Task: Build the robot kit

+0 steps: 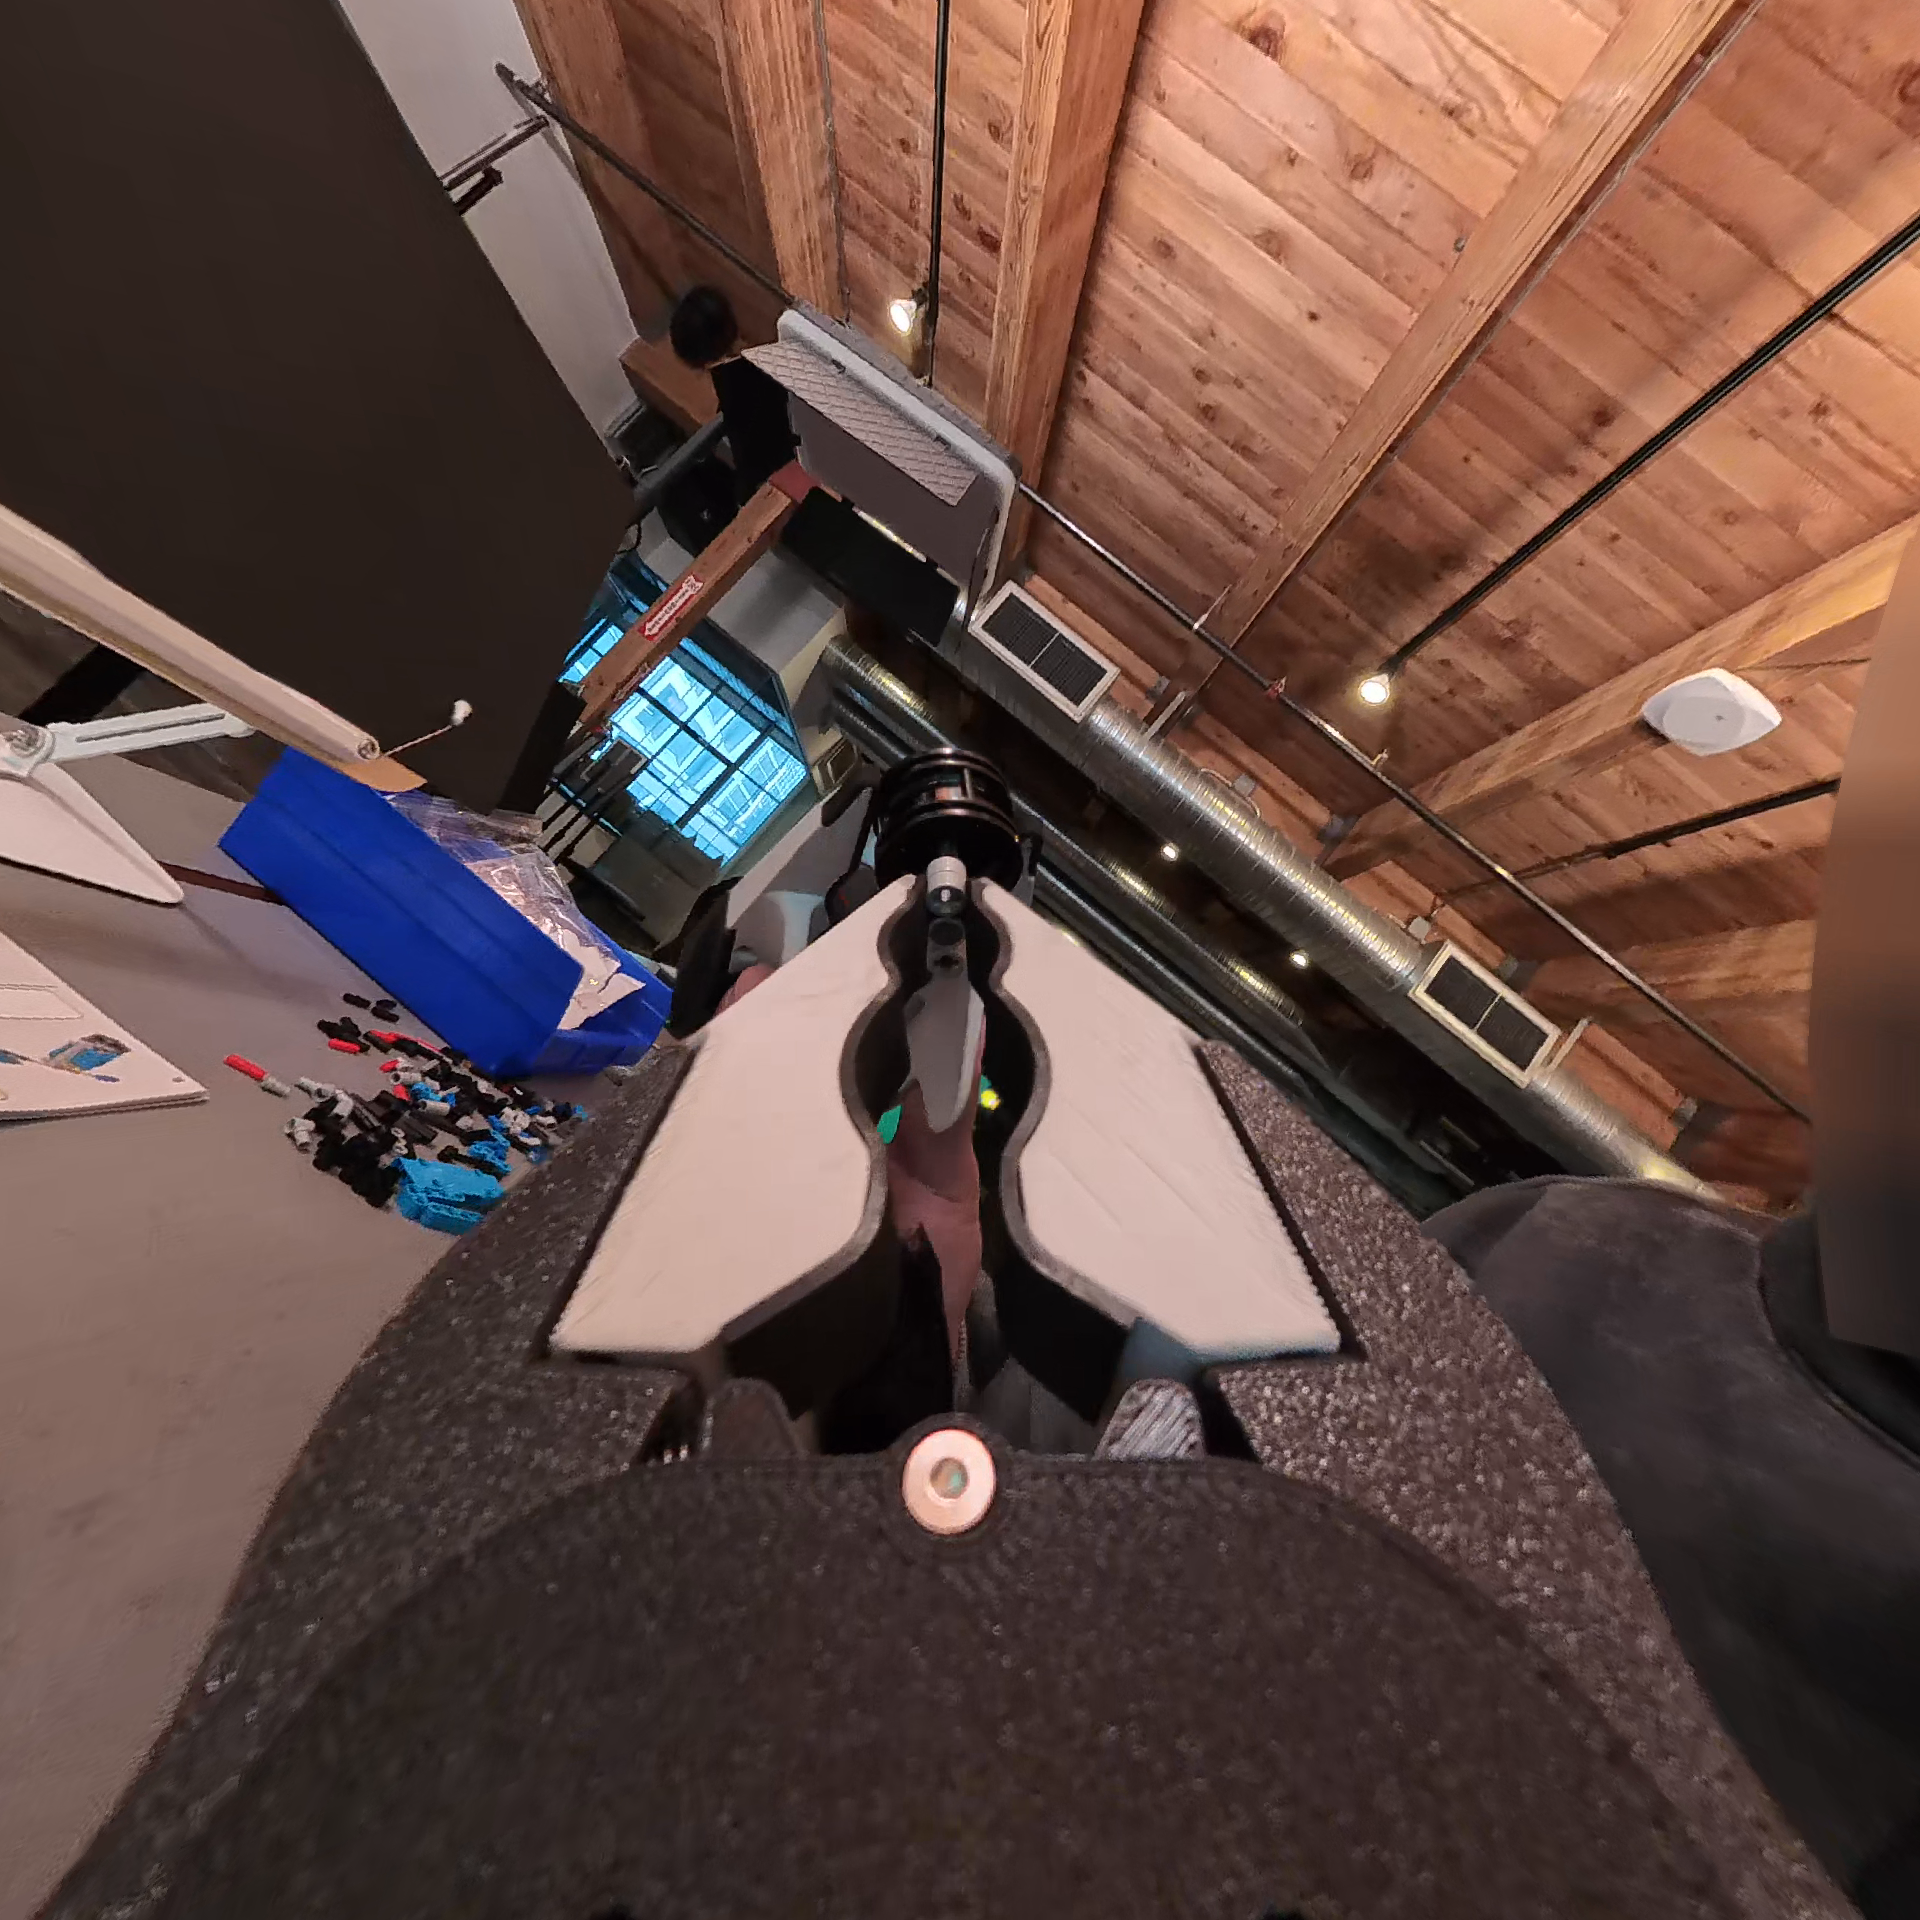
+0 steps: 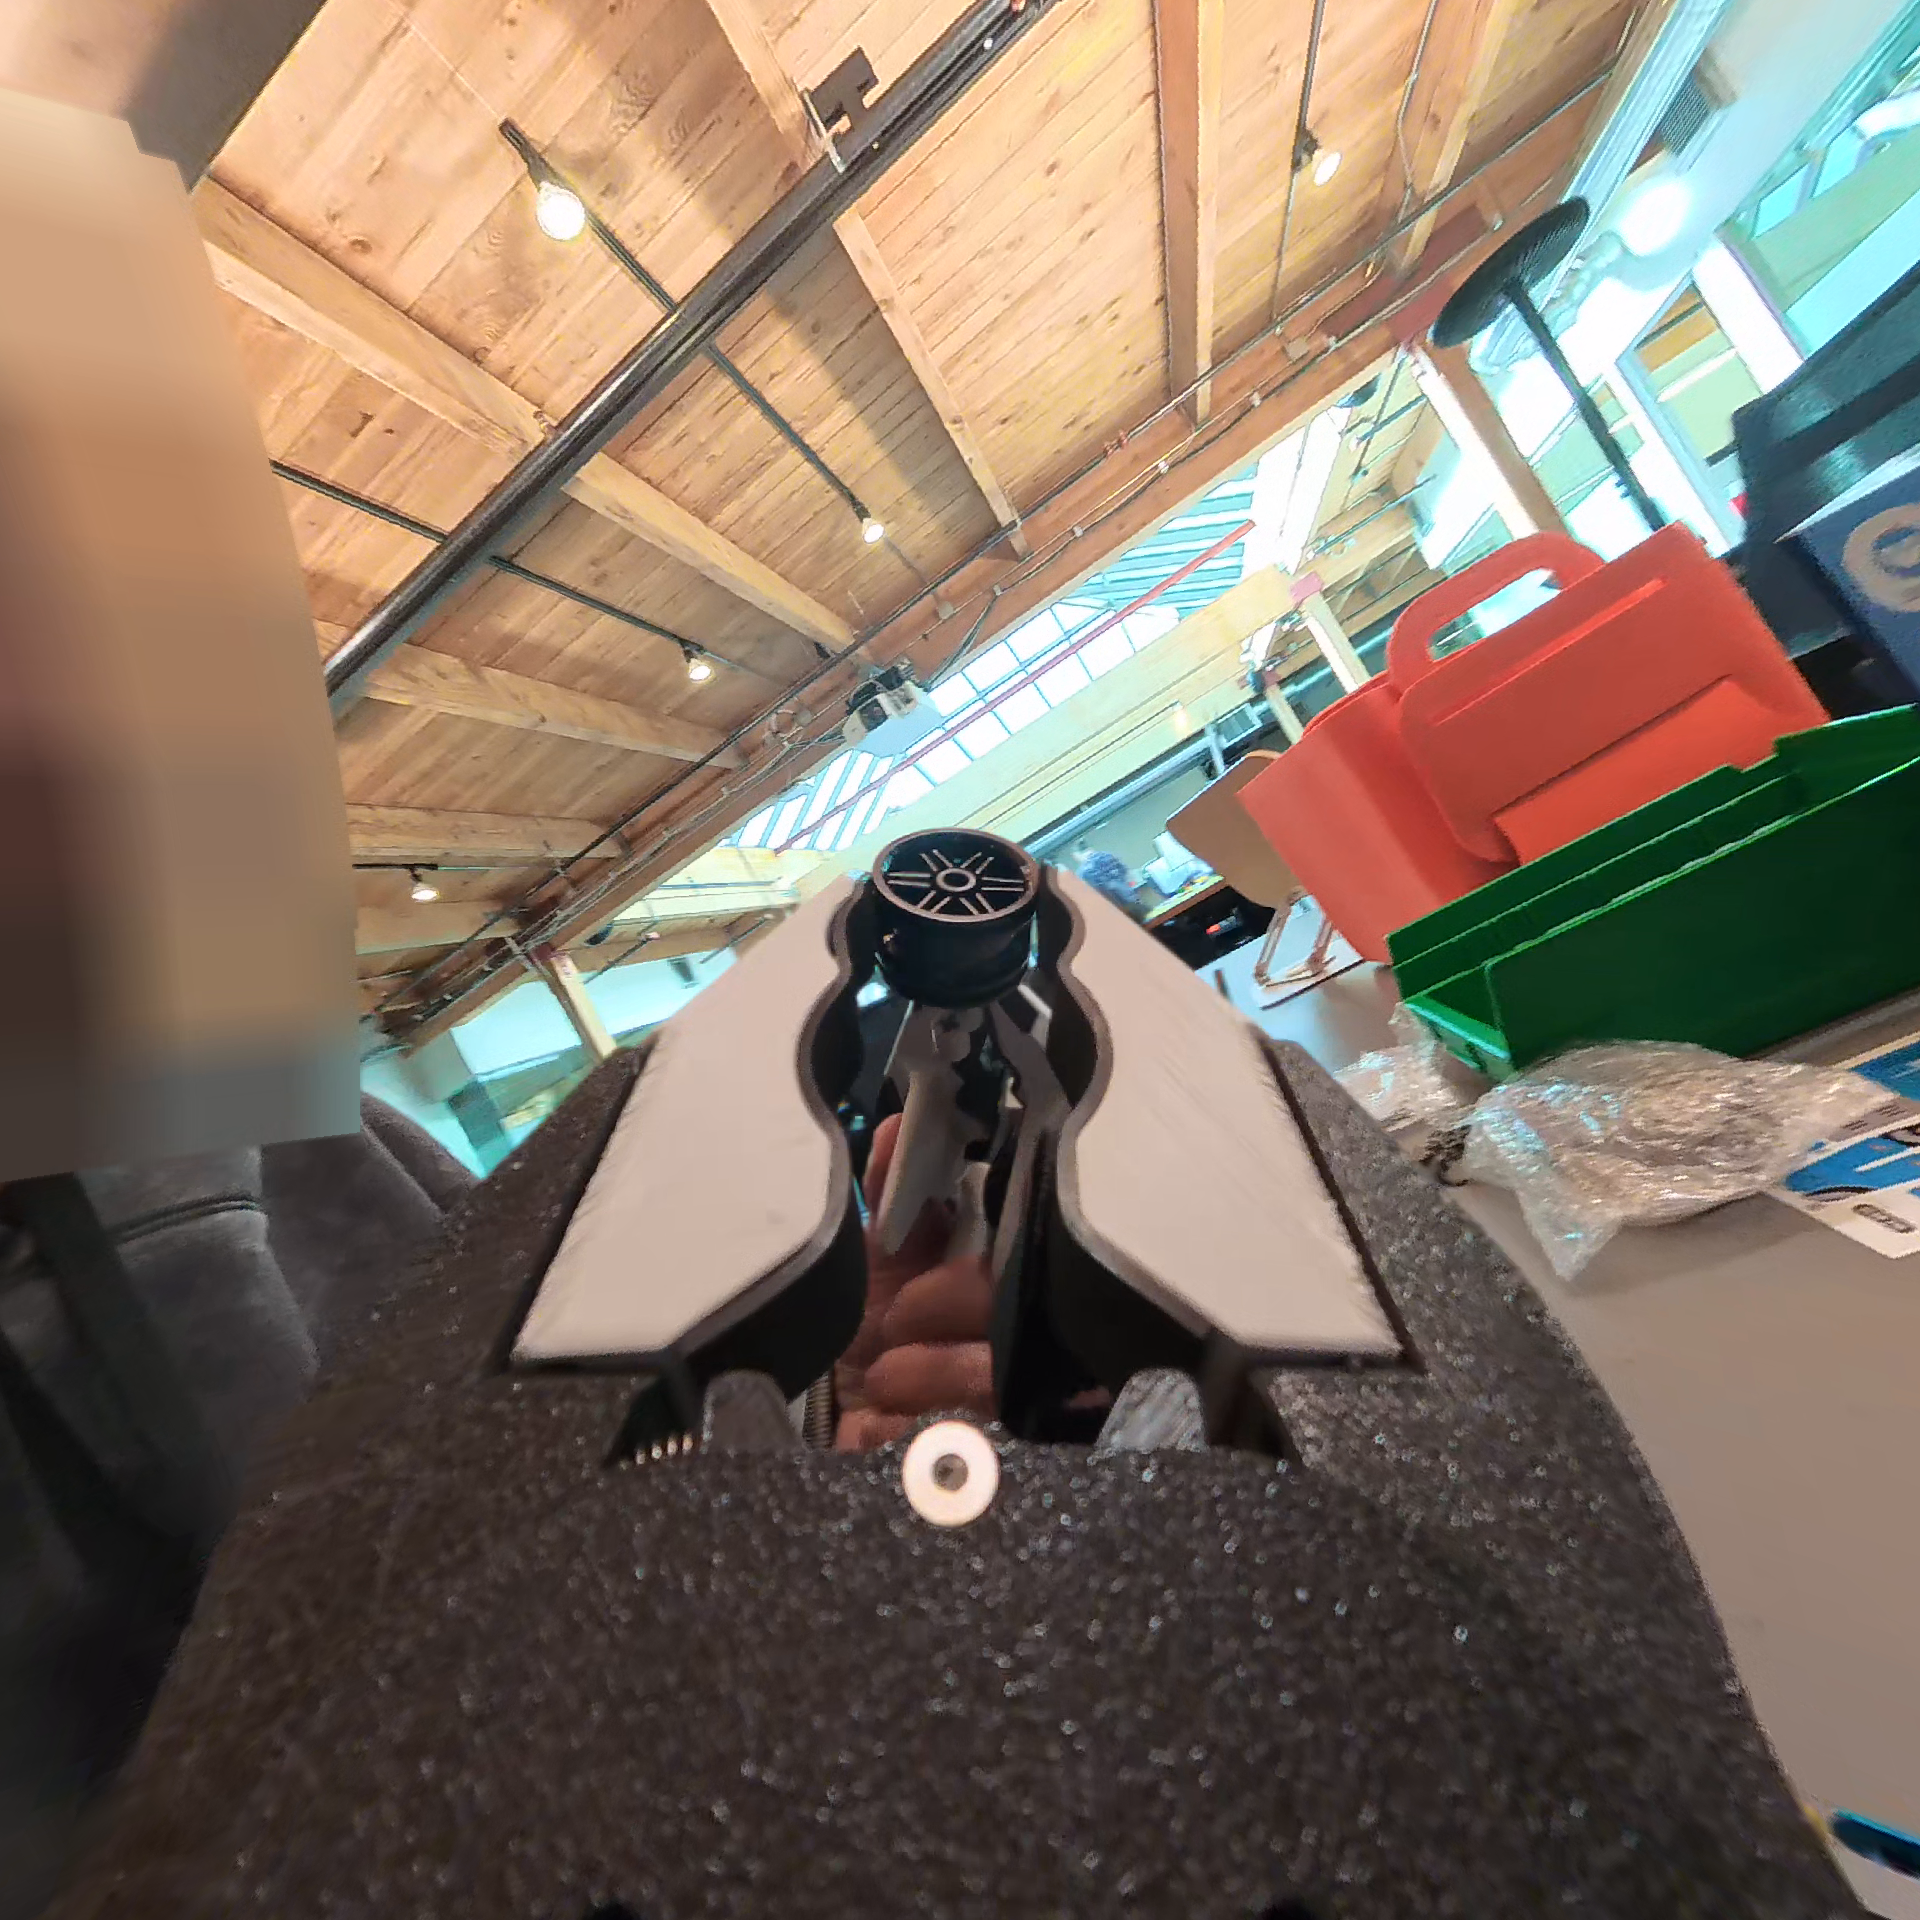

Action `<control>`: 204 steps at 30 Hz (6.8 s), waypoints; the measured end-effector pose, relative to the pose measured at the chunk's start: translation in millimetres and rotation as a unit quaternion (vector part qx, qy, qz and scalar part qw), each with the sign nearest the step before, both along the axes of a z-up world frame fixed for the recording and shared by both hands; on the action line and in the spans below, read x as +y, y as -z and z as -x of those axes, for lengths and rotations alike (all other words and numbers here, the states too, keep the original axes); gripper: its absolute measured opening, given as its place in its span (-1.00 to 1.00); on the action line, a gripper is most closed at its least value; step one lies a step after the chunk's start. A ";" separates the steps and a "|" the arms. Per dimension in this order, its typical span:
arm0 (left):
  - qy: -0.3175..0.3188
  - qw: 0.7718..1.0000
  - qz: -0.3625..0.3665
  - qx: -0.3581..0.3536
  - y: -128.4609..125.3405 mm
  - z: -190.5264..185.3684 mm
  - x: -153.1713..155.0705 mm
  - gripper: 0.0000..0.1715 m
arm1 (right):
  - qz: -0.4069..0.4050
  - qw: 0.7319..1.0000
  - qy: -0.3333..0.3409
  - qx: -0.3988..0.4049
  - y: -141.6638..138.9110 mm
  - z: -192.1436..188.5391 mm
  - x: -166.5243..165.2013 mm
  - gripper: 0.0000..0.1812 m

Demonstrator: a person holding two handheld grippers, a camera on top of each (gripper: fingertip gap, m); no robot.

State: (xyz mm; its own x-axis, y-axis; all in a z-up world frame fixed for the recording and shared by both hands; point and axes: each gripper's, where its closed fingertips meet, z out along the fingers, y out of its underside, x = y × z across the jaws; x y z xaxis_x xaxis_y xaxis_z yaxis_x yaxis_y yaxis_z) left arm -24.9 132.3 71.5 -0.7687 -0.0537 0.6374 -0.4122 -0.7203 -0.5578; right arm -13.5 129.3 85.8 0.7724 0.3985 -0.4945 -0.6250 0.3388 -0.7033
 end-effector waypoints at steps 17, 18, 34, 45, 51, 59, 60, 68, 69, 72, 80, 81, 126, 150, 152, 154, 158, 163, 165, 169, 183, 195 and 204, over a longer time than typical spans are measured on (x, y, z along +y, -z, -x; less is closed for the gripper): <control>-0.004 1.000 0.019 0.018 3.6 -3.9 1.9 -0.94 | 0.011 0.999 0.040 -0.004 5.2 -4.9 3.6 -0.67; -0.007 1.000 0.016 0.022 4.8 -5.3 2.2 -0.94 | 0.017 0.999 0.042 -0.004 6.6 -5.8 4.1 -0.67; -0.004 0.999 0.010 0.048 15.6 -14.0 8.0 -0.93 | 0.128 0.975 0.110 -0.142 18.0 -22.3 4.0 -0.57; -0.037 0.997 -0.018 0.069 24.2 -21.1 10.0 -0.94 | 0.337 0.790 0.274 -0.433 41.1 -21.5 17.6 -0.21; -0.039 0.996 -0.021 0.078 28.7 -22.4 8.3 -0.93 | 0.379 0.719 0.323 -0.485 51.7 -23.2 22.5 -0.48; -0.047 0.994 -0.027 0.100 33.1 -25.6 10.2 -0.93 | 0.380 0.715 0.335 -0.482 55.7 -26.4 22.9 -0.52; -0.044 0.993 -0.027 0.103 34.5 -25.9 10.0 -0.93 | 0.382 0.712 0.334 -0.486 57.2 -26.8 22.8 -0.52; 0.060 0.984 -0.105 0.127 50.6 -23.0 -1.7 -0.93 | 0.417 0.726 0.241 -0.491 73.3 -25.7 14.3 -0.52; 0.059 0.983 -0.125 0.122 52.1 -22.7 -1.8 -0.93 | 0.419 0.720 0.243 -0.496 74.4 -25.9 14.0 -0.52; 0.056 0.974 -0.184 0.119 58.8 -21.4 -0.8 -0.93 | 0.434 0.699 0.240 -0.515 80.7 -25.1 15.6 -0.52; 0.062 0.960 -0.235 0.142 76.3 -19.0 0.8 -0.93 | 0.463 0.673 0.226 -0.530 98.5 -23.8 17.6 -0.54; 0.066 0.959 -0.233 0.145 78.3 -19.1 0.6 -0.93 | 0.464 0.672 0.224 -0.531 100.2 -23.9 17.5 -0.55; 0.057 0.958 -0.242 0.140 81.2 -29.8 19.6 -0.37 | 0.445 0.710 0.212 -0.502 101.0 -25.9 17.2 -0.57; 0.111 0.965 -0.142 0.191 85.8 -27.6 10.3 -0.66 | 0.438 0.644 0.225 -0.586 110.7 -9.0 26.0 -0.52; 0.103 0.966 -0.137 0.195 86.0 -28.7 9.6 -0.66 | 0.445 0.653 0.219 -0.572 110.6 -9.7 25.7 -0.52; 0.106 0.967 -0.119 0.200 86.6 -29.0 8.2 -0.66 | 0.451 0.659 0.210 -0.565 110.4 -9.4 24.6 -0.54; 0.102 0.968 -0.122 0.192 86.8 -27.7 6.9 -0.66 | 0.451 0.654 0.204 -0.572 111.1 -8.2 22.2 -0.57; 0.101 0.968 -0.123 0.191 86.4 -26.2 5.9 -0.66 | 0.438 0.654 0.198 -0.584 108.5 -6.0 21.3 -0.59; 0.101 0.968 -0.129 0.189 88.5 -25.6 5.5 -0.66 | 0.444 0.646 0.191 -0.591 112.7 -6.0 20.2 -0.59; 0.108 0.971 -0.126 0.169 76.7 -22.4 6.2 -0.66 | 0.413 0.652 0.213 -0.600 101.5 -3.3 22.7 -0.56; 0.113 0.960 -0.221 0.131 85.4 -13.1 -10.6 -0.66 | 0.444 0.666 0.207 -0.562 115.6 -9.3 26.8 -0.65; 0.173 0.946 -0.220 0.161 122.2 -16.0 -8.5 -0.66 | 0.482 0.714 0.108 -0.497 152.3 -9.3 23.8 -0.73; 0.185 0.924 -0.267 0.201 159.6 -20.5 -11.0 -0.61 | 0.516 0.744 0.019 -0.424 196.4 -10.3 17.2 -0.73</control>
State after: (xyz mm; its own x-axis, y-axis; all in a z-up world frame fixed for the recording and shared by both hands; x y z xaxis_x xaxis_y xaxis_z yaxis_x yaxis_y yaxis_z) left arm -4.5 121.3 -88.1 -0.5038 -0.2232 0.8345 -0.8268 -0.1551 -0.5407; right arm -3.3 146.5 -110.6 0.9822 0.1147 0.1488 0.1875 -0.6492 -0.7371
